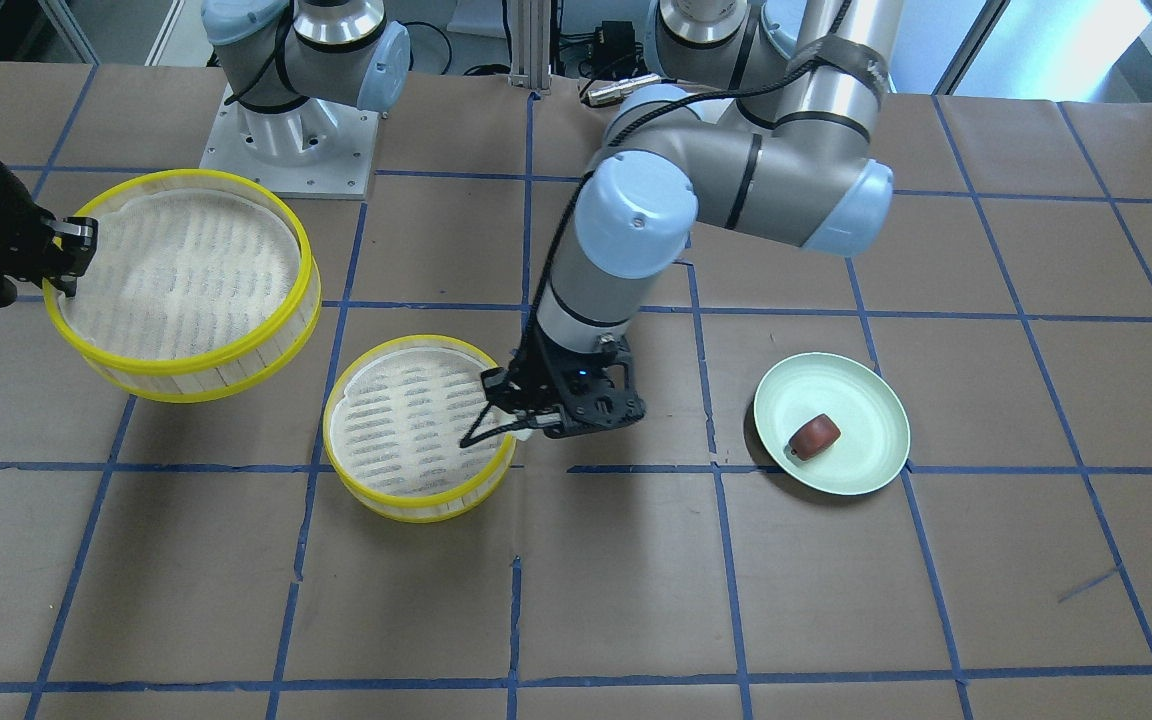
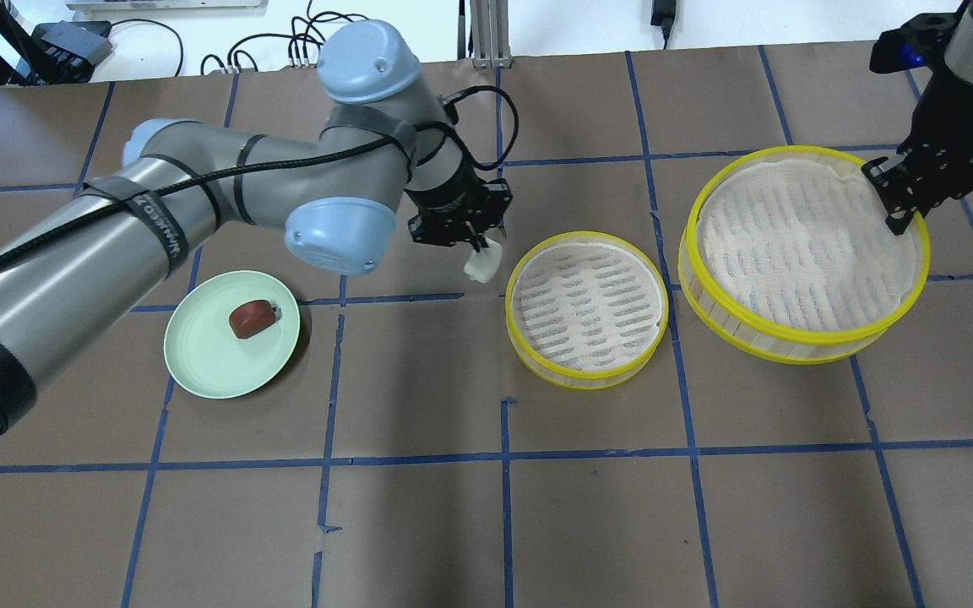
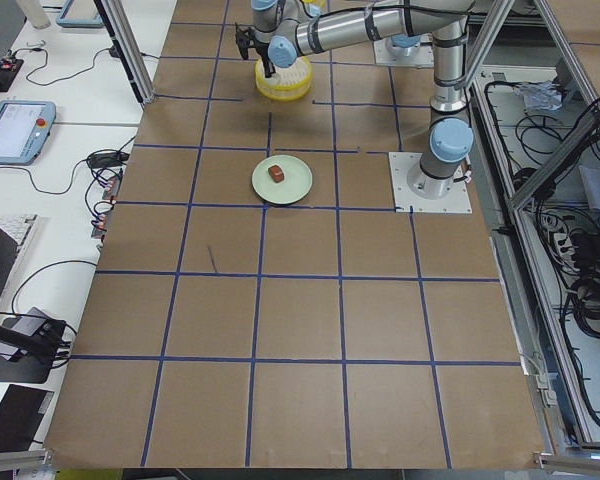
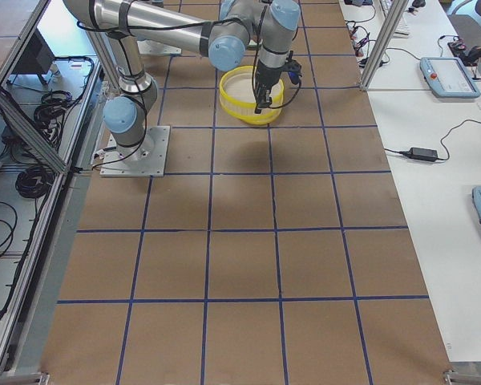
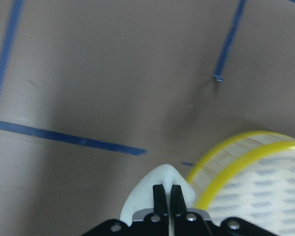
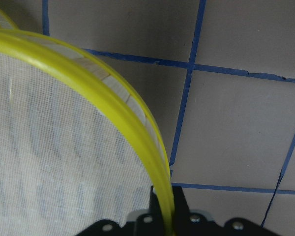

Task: Place buns in different layers of steamer
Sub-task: 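Carry white bun into the bottom steamer tier with left gripper, release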

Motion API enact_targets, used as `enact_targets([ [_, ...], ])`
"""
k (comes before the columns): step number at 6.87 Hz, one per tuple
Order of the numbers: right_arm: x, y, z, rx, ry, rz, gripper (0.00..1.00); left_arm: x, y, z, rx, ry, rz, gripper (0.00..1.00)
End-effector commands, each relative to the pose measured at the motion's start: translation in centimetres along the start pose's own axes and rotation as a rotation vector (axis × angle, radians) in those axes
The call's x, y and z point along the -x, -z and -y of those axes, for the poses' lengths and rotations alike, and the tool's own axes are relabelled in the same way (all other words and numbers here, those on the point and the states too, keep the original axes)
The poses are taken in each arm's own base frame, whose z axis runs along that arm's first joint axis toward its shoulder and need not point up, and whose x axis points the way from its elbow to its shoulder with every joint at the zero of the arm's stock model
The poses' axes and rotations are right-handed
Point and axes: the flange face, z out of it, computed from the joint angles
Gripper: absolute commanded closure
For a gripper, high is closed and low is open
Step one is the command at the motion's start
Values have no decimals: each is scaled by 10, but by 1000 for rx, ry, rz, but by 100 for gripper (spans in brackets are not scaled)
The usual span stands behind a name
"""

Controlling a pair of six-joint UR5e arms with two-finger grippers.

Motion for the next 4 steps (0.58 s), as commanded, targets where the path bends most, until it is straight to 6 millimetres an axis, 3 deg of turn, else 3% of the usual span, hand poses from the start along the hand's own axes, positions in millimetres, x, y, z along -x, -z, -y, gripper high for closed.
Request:
enact_targets([
  [1, 1, 2, 0, -8, -1, 0, 90, -49, -42, -41, 34, 65, -33, 73],
  [2, 1, 3, -2, -10, -5, 1, 90, -46, -50, -40, 36, 67, -20, 22],
  [3, 2, 4, -2, -12, -7, 2, 90, -44, -51, -42, 36, 67, -11, 9],
  [4, 3, 3, -1, -13, -10, 5, 90, -45, -42, -42, 23, 61, -9, 8],
])
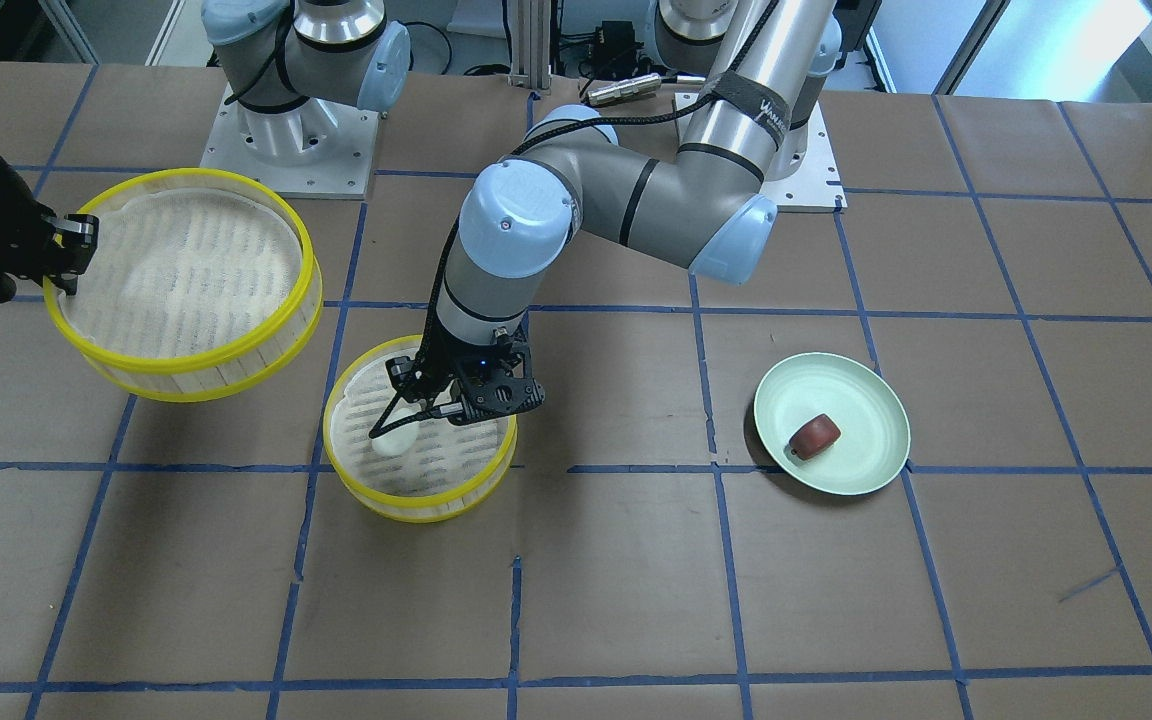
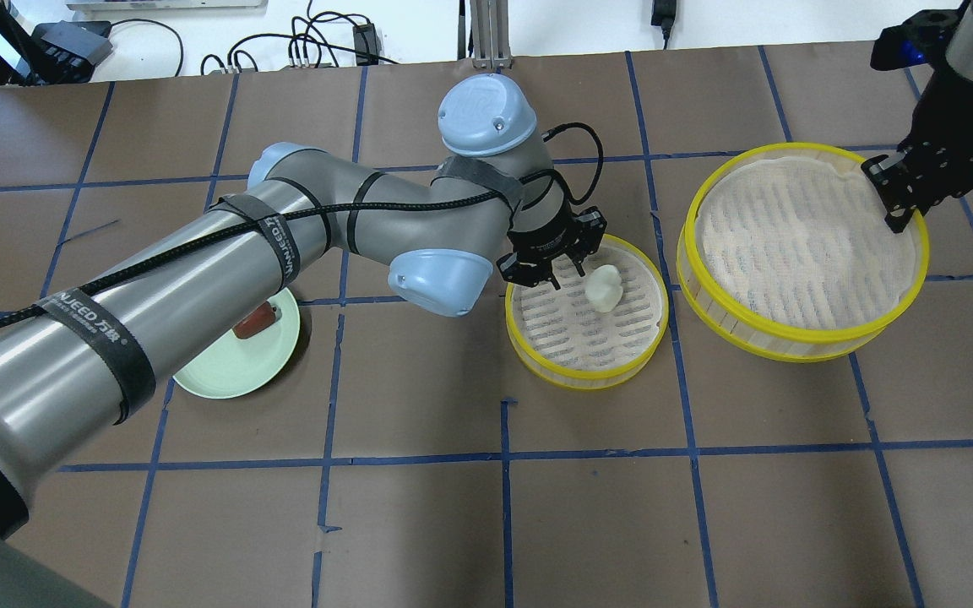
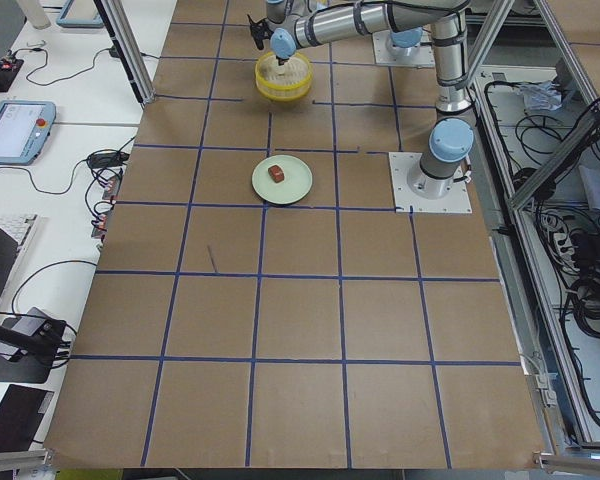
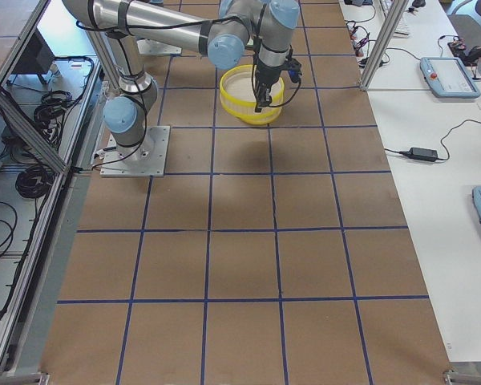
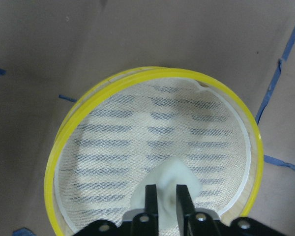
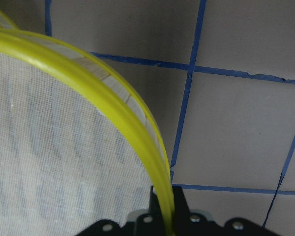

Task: Place buns in different layers of steamer
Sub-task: 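Withdraw left gripper from bottom tier back toward the green plate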

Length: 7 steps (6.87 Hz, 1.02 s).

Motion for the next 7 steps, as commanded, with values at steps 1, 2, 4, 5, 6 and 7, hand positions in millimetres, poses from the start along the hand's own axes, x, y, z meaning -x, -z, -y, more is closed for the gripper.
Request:
enact_targets([
  [1, 2, 0, 1, -10, -16, 5, 90, 8, 10, 6, -71, -14, 63, 8],
  [2, 9, -4, 5, -15, -88, 45, 90, 34, 18, 33, -119, -36, 153, 7],
  [4, 39, -10, 16, -16, -117, 103, 89, 98, 35, 79, -91, -131, 232, 7],
  [5, 66, -26, 34, 6, -136, 99, 89, 139, 43, 107, -93, -210, 294, 7],
  [6, 100, -37, 50, -1, -109, 92, 89, 182, 45, 134, -58, -291, 322, 7],
  [7, 128, -54, 61, 16, -123, 102, 89, 226, 50, 153, -22, -354, 323, 7],
])
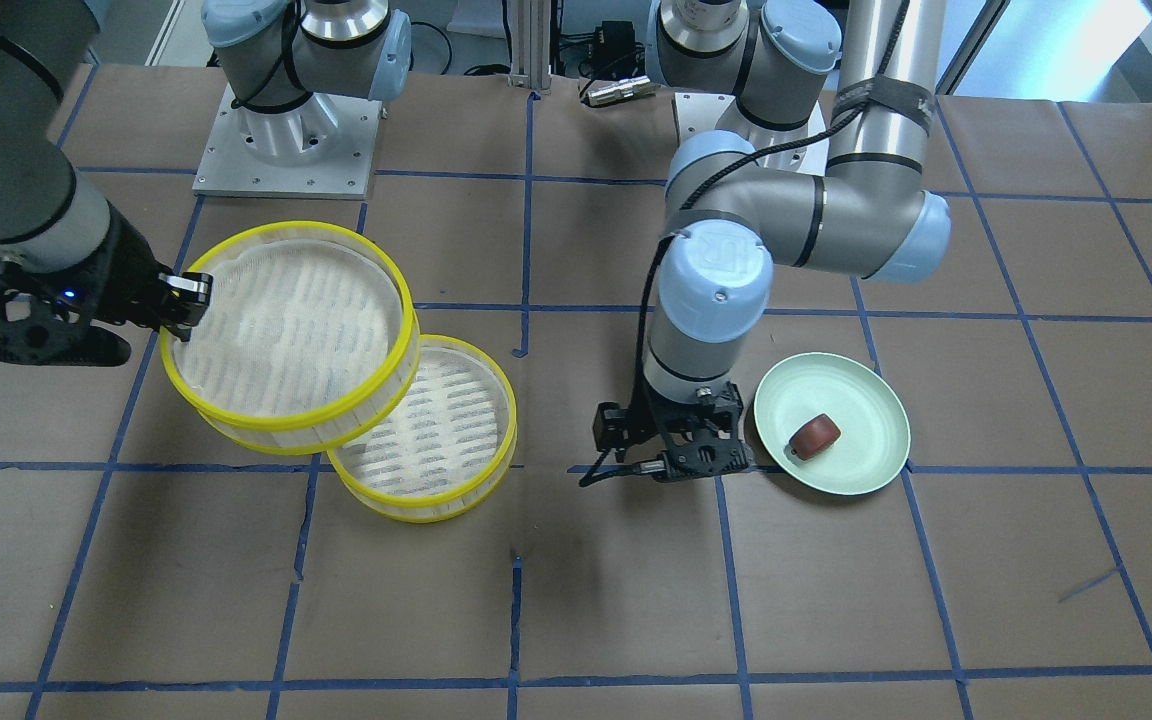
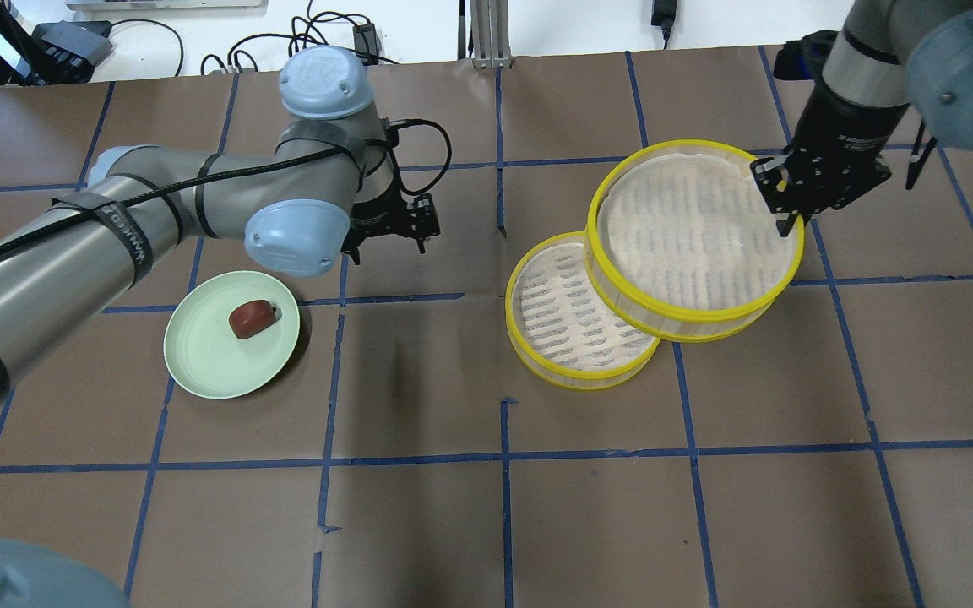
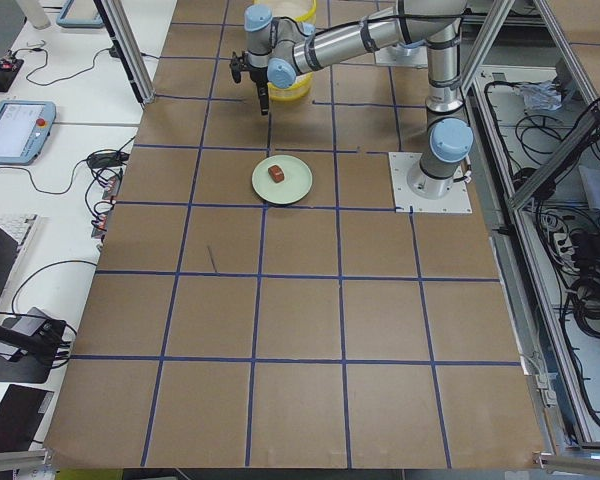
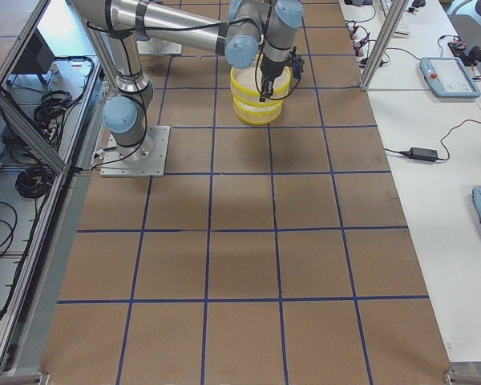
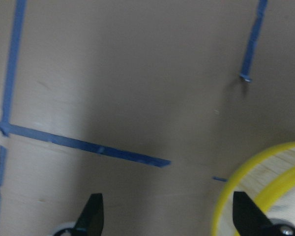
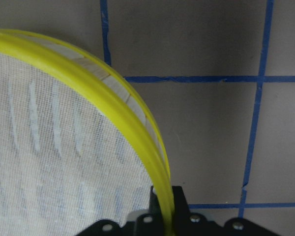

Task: Place buns in different layers of steamer
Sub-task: 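Lower top tier onto bottom tier with right gripper while left reaches brown bun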

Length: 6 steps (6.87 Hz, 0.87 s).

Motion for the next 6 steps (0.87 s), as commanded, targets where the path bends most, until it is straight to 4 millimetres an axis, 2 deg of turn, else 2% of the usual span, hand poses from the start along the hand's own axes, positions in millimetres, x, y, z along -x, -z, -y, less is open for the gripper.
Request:
enact_targets([
  [1, 52, -39, 16, 8, -29, -1, 88, 87, -12, 9, 34, -159, 7, 7],
  [2, 69, -55, 11, 14, -10, -4, 88, 117, -13, 16, 38, -195, 5, 8],
  [3, 75, -67, 10, 11, 2, -6, 87, 147, -21, 17, 55, -224, -8, 9],
  [4, 77, -79, 9, 33, 5, -4, 85, 156, -42, 3, 102, -235, -16, 13],
  [5, 82, -86, 9, 50, 4, 41, 85, 159, -54, -5, 99, -269, -10, 13],
  [6, 81, -91, 9, 58, 3, 38, 85, 161, -57, -6, 97, -273, -14, 13],
])
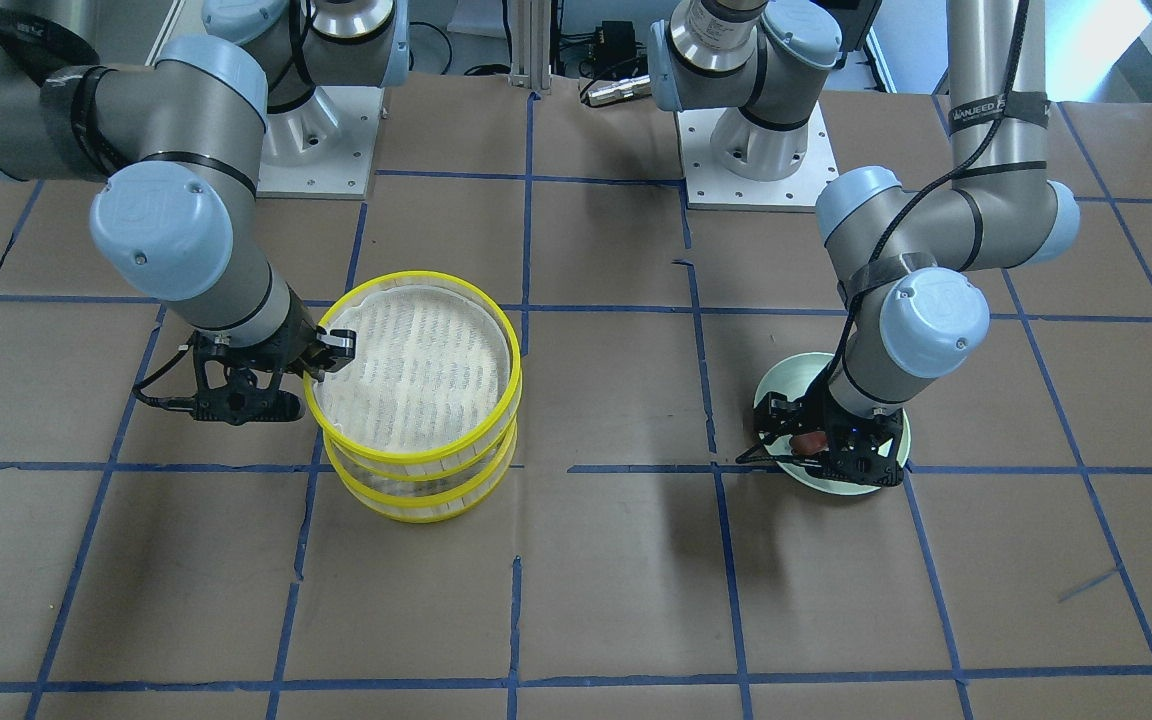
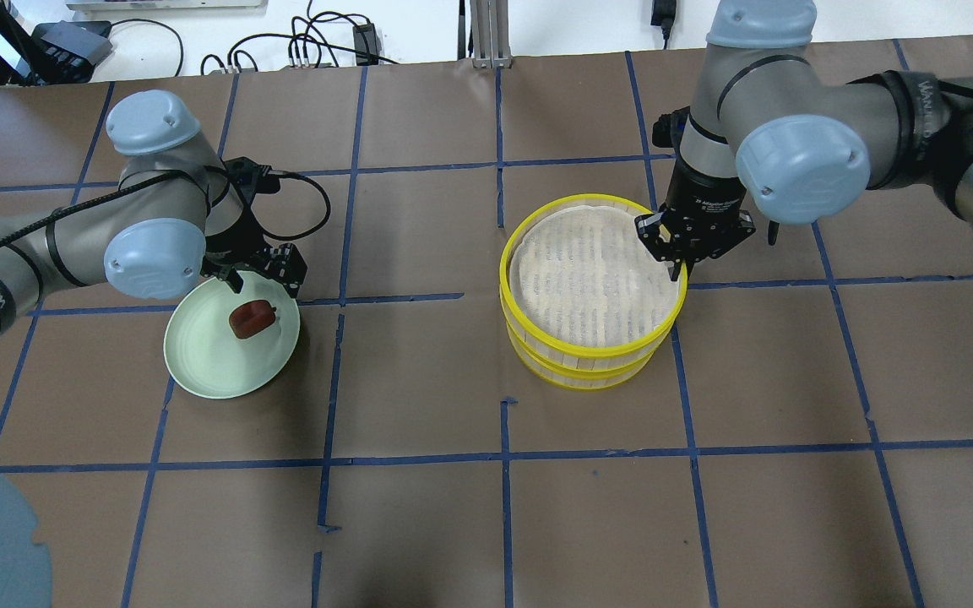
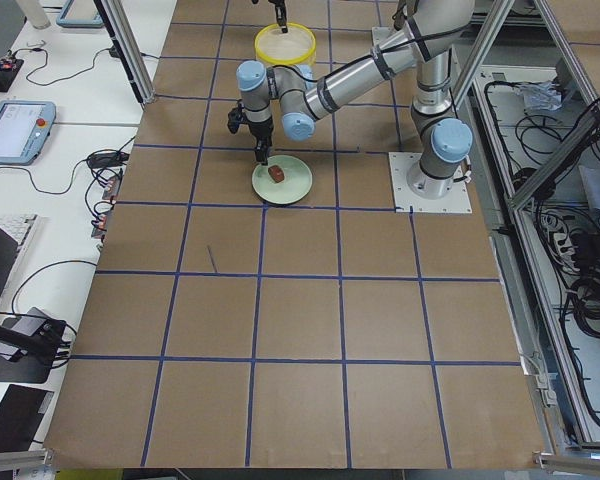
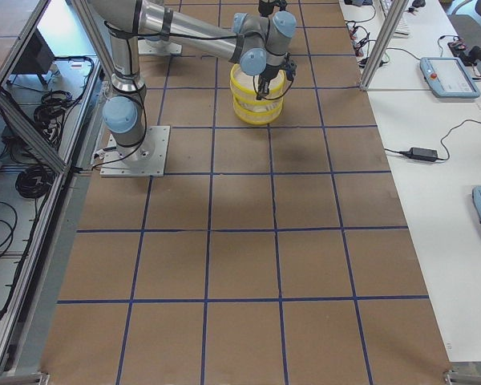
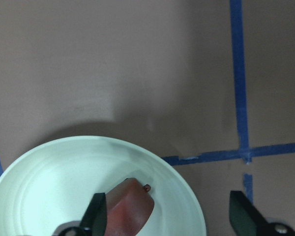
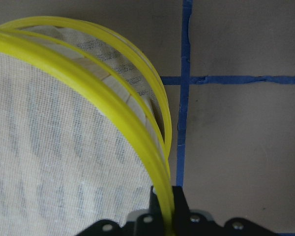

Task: Place buns in different layers of steamer
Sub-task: 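Grasp the brown bun on the plate with left gripper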

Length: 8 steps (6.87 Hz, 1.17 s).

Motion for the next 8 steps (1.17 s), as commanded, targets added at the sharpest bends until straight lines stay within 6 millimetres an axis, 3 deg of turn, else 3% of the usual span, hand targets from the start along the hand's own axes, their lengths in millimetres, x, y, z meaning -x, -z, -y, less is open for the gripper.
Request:
enact_targets([
  [1, 2, -12, 2, 16, 1, 14, 85, 11, -14, -9, 15, -5, -6, 13],
  [3, -1, -14, 10, -8, 3, -4, 85, 17, -28, -16, 42, 11, -20, 20],
  [5, -1, -13, 14, -27, 5, -5, 85, 18, -30, -15, 47, 12, -14, 63],
  [6, -1, -14, 16, -48, 6, -5, 85, 19, -21, -14, 34, 11, -6, 74],
  [7, -1, -12, 18, -68, 6, -6, 85, 19, -18, -15, 33, 20, -4, 77],
  [8, -1, -25, 14, -43, 5, -6, 85, 20, -9, -14, 23, 33, 0, 77],
])
